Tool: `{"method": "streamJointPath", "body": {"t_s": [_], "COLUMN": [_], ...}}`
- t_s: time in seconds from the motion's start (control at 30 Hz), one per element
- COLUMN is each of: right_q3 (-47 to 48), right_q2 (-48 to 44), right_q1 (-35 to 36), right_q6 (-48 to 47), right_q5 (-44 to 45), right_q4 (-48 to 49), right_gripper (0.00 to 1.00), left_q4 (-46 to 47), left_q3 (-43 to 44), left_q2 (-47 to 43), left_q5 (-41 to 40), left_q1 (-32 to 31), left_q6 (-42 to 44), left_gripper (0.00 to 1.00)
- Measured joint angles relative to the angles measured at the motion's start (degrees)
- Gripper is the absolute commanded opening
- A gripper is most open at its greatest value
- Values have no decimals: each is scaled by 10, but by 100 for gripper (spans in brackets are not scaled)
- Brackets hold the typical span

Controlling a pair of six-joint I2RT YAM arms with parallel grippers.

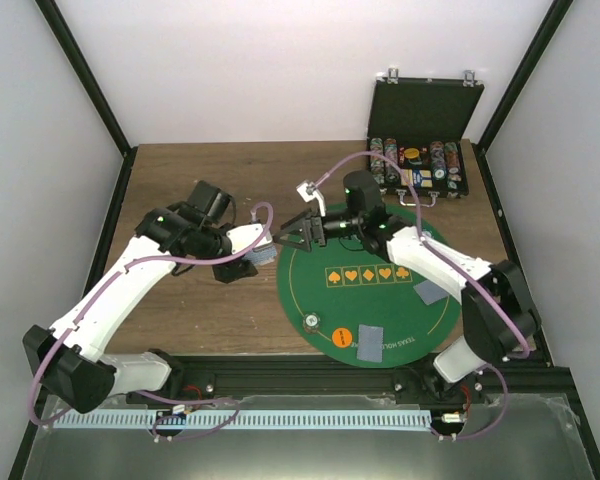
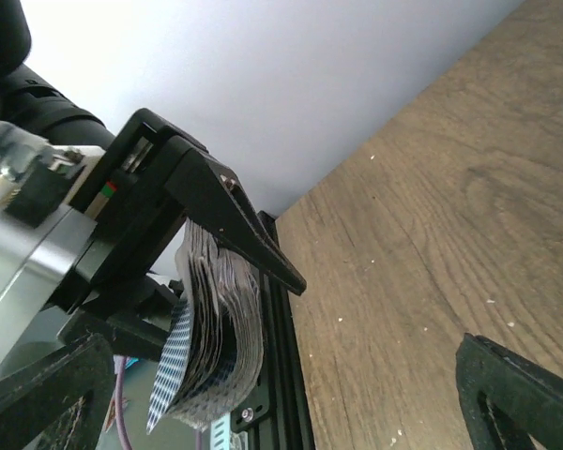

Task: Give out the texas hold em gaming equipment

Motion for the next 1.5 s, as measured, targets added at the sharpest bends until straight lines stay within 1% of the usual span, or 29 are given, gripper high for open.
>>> {"method": "streamJointPath", "body": {"t_s": [0.23,0.4,0.53,0.63,0.73,0.83,0.93,1.0,1.13,1.2,1.27,1.5], "right_q3": [35,60,64,64,65,65,65,69,79,85,94,100], "right_q2": [59,81,77,68,54,43,37,36,36,36,36,31], "right_q1": [35,47,48,48,48,47,47,47,46,46,46,46], "right_q6": [3,-9,-38,-56,-71,-83,-90,-93,-102,-110,-114,-123], "right_q5": [-3,5,30,50,68,82,88,89,94,96,97,86], "right_q4": [9,-8,-44,-77,-104,-125,-140,-151,-177,-190,-203,-222], "right_gripper": [97,83,66,60,58,52,41,33,11,4,1,1], "left_q4": [2,4,7,10,12,14,16,18,22,25,29,35], "left_q3": [0,0,0,0,0,0,-3,-6,-7,-7,-9,-13], "left_q2": [10,15,15,15,15,15,15,15,15,15,15,15], "left_q5": [-1,-2,-9,-14,-17,-22,-27,-30,-36,-39,-40,-44], "left_q1": [0,0,0,0,0,0,0,0,0,0,0,0], "left_q6": [-8,-12,-16,-17,-17,-17,-17,-17,-17,-17,-18,-19], "left_gripper": [55,54,53,53,52,52,52,52,52,52,52,52]}}
